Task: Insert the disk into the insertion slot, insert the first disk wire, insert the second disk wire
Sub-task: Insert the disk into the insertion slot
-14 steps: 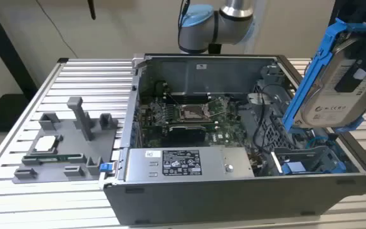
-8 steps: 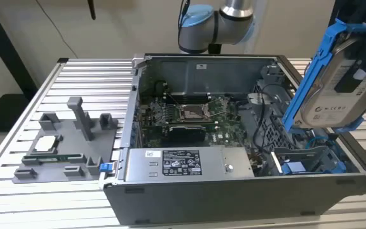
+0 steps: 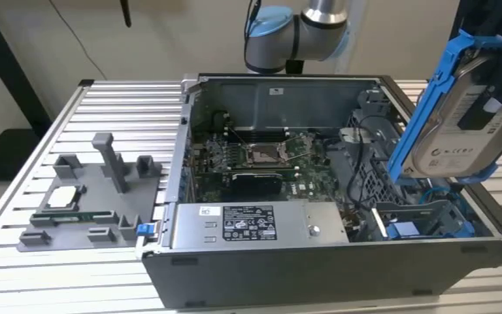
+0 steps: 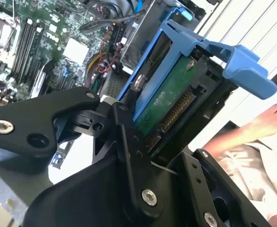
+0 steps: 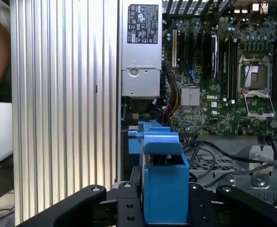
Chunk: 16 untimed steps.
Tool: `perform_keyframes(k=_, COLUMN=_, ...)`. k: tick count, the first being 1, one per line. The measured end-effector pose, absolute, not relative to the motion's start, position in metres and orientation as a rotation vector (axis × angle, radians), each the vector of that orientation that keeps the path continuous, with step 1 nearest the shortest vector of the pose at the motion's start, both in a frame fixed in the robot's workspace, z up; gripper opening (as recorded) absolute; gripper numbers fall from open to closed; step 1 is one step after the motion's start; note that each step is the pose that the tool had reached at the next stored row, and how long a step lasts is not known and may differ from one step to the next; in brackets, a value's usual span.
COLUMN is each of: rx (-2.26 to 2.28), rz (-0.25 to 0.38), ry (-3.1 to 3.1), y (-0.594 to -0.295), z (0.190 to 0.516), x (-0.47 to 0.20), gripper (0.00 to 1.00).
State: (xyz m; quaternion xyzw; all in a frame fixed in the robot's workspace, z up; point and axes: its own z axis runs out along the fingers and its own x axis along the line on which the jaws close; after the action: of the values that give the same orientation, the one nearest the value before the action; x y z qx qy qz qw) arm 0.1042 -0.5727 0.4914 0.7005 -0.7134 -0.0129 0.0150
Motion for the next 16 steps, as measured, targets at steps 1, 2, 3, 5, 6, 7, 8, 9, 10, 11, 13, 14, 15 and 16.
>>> perform_keyframes(k=1, rx=2.180, rz=-0.040, ry=-2.220, y=-0.5729, z=0.4910, x=0.1042, gripper=0.00)
perform_keyframes(k=2, rx=2.180, rz=-0.040, ry=-2.220, y=-0.5730, z=0.4906, x=0.1042, gripper=0.00)
perform_keyframes(k=3, rx=2.180, rz=-0.040, ry=-2.220, y=-0.5733, z=0.4902, x=0.1042, gripper=0.00)
perform_keyframes(k=5, rx=2.180, rz=-0.040, ry=-2.220, y=-0.5738, z=0.4896, x=0.1042, gripper=0.00)
perform_keyframes(k=6, rx=2.180, rz=-0.040, ry=-2.220, y=-0.5741, z=0.4892, x=0.1043, gripper=0.00)
perform_keyframes(k=7, rx=2.180, rz=-0.041, ry=-2.220, y=-0.5745, z=0.4888, x=0.1043, gripper=0.00)
perform_keyframes(k=8, rx=2.180, rz=-0.041, ry=-2.220, y=-0.5747, z=0.4885, x=0.1042, gripper=0.00)
perform_keyframes(k=9, rx=2.180, rz=-0.041, ry=-2.220, y=-0.5751, z=0.4881, x=0.1043, gripper=0.00)
perform_keyframes(k=10, rx=2.180, rz=-0.041, ry=-2.220, y=-0.5755, z=0.4878, x=0.1043, gripper=0.00)
perform_keyframes(k=11, rx=2.180, rz=-0.041, ry=-2.220, y=-0.5758, z=0.4874, x=0.1043, gripper=0.00)
perform_keyframes(k=13, rx=2.179, rz=-0.042, ry=-2.219, y=-0.5766, z=0.4868, x=0.1043, gripper=0.00)
perform_keyframes(k=14, rx=2.179, rz=-0.042, ry=-2.219, y=-0.5770, z=0.4864, x=0.1043, gripper=0.00)
perform_keyframes(k=15, rx=2.179, rz=-0.042, ry=-2.219, y=-0.5774, z=0.4860, x=0.1043, gripper=0.00)
perform_keyframes(k=16, rx=2.179, rz=-0.043, ry=-2.218, y=-0.5779, z=0.4857, x=0.1043, gripper=0.00)
